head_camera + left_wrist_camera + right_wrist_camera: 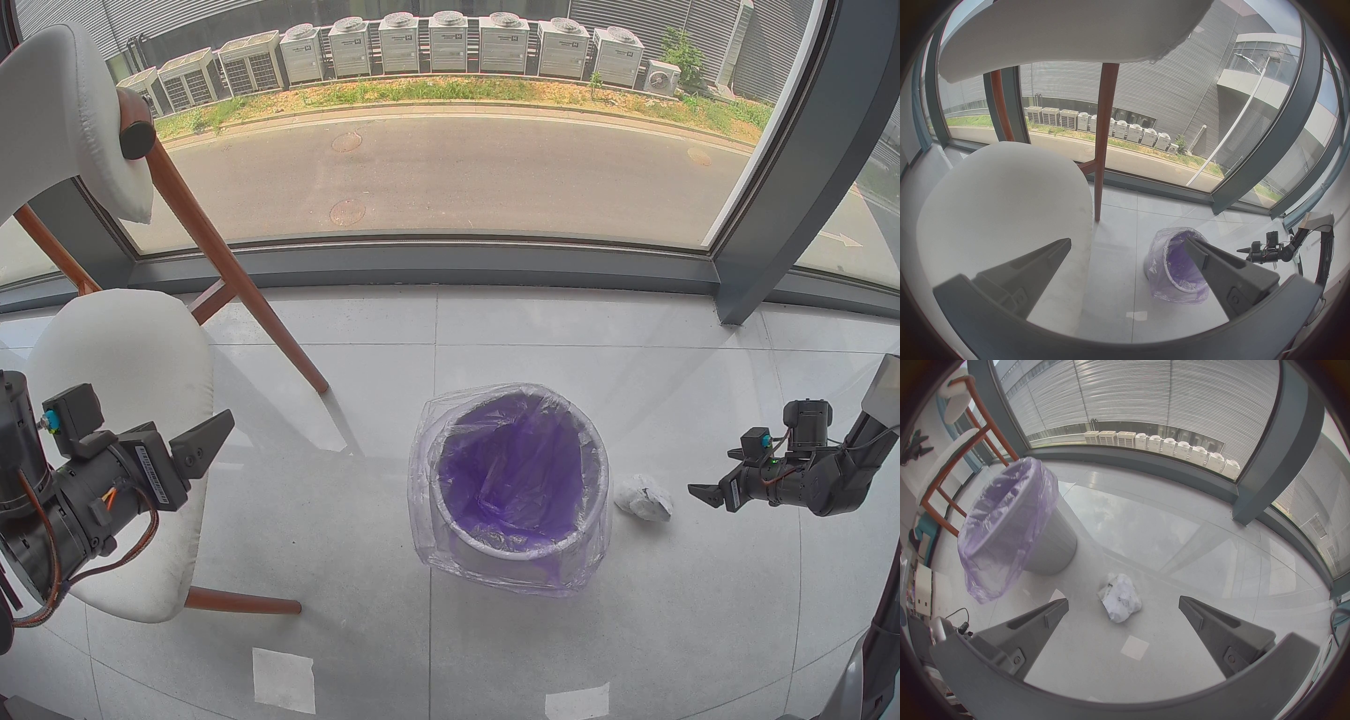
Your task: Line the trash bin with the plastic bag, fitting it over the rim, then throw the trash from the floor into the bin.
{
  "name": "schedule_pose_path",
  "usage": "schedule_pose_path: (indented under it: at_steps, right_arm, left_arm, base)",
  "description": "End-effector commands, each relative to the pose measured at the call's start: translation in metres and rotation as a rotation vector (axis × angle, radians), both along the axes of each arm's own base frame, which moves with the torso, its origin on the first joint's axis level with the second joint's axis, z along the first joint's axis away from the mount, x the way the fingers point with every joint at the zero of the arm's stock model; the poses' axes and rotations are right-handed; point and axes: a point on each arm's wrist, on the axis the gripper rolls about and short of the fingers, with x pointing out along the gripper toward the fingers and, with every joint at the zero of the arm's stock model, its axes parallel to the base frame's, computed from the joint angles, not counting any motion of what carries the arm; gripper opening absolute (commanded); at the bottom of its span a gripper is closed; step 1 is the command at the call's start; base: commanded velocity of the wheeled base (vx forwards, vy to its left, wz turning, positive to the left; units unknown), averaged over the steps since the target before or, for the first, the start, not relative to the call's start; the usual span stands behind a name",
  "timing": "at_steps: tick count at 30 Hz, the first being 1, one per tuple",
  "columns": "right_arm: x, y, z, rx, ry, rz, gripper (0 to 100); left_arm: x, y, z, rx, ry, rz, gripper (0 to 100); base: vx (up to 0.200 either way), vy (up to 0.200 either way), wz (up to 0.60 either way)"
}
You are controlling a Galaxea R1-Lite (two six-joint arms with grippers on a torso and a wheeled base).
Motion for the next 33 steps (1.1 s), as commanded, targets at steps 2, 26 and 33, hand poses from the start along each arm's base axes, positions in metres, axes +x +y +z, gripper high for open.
schedule_pose_path:
  at_steps: [2, 26, 33]
  right_arm:
    - [0.004, -0.003, -0.022, -0.009, 0.044, 0.002, 100]
    - [0.027, 0.011, -0.064, -0.013, 0.104, 0.028, 100]
    - [-0.001, 0.026, -0.036, 0.036, 0.121, 0.022, 100]
  left_arm:
    - [-0.001, 0.000, -0.001, 0.013, 0.003, -0.003, 100]
    - [0.005, 0.018, -0.006, 0.033, 0.028, -0.009, 100]
    - [0.004, 0.015, -0.012, 0.036, 0.054, -0.049, 100]
  base:
    - [0.000, 0.000, 0.00]
    - [-0.017, 0.000, 0.00]
    - [-0.200, 0.000, 0.00]
